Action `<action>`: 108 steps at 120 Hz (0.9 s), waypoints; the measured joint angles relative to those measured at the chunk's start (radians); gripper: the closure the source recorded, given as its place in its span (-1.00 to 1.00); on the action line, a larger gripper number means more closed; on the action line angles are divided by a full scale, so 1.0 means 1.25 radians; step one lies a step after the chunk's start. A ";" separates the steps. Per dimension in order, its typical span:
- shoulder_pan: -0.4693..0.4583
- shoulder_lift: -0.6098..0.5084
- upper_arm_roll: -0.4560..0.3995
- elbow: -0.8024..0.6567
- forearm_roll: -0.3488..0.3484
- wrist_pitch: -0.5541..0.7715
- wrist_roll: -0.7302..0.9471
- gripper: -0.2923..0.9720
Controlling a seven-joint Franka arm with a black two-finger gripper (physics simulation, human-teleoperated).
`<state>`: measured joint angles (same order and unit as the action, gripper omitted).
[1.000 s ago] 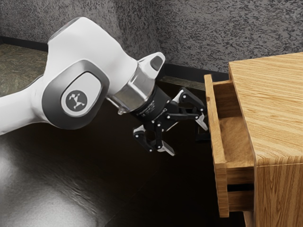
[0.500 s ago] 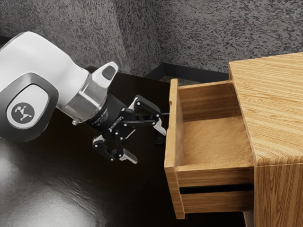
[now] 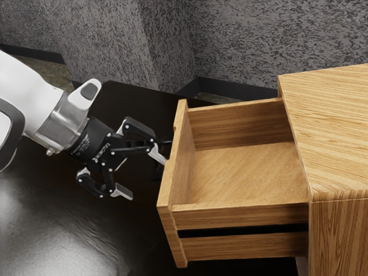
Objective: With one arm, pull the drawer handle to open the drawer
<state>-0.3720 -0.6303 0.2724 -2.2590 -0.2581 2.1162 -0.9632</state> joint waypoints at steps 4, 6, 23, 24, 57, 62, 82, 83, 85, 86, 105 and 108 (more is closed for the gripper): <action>0.004 -0.005 0.000 -0.003 0.002 -0.005 0.000 -0.54; 0.005 -0.008 0.000 -0.005 0.002 -0.007 0.001 -0.53; 0.008 -0.021 0.015 -0.022 0.008 -0.022 0.002 -0.53; 0.008 -0.022 0.017 -0.023 0.009 -0.023 0.002 -0.53; 0.009 -0.053 0.041 -0.033 0.040 -0.053 0.004 -0.53; 0.007 -0.059 0.046 -0.031 0.048 -0.056 0.004 -0.53; -0.002 -0.070 0.051 -0.003 0.079 -0.063 0.005 -0.53; -0.003 -0.070 0.051 -0.001 0.080 -0.064 0.006 -0.53; -0.003 -0.070 0.051 0.002 0.083 -0.064 0.006 -0.54; -0.004 -0.071 0.052 0.004 0.084 -0.064 0.006 -0.54; -0.001 -0.150 0.020 0.084 0.183 -0.141 0.017 -0.53; 0.000 -0.164 -0.006 0.135 0.233 -0.192 0.034 -0.53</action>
<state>-0.3714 -0.8357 0.2647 -2.0900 0.0333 1.8762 -0.9204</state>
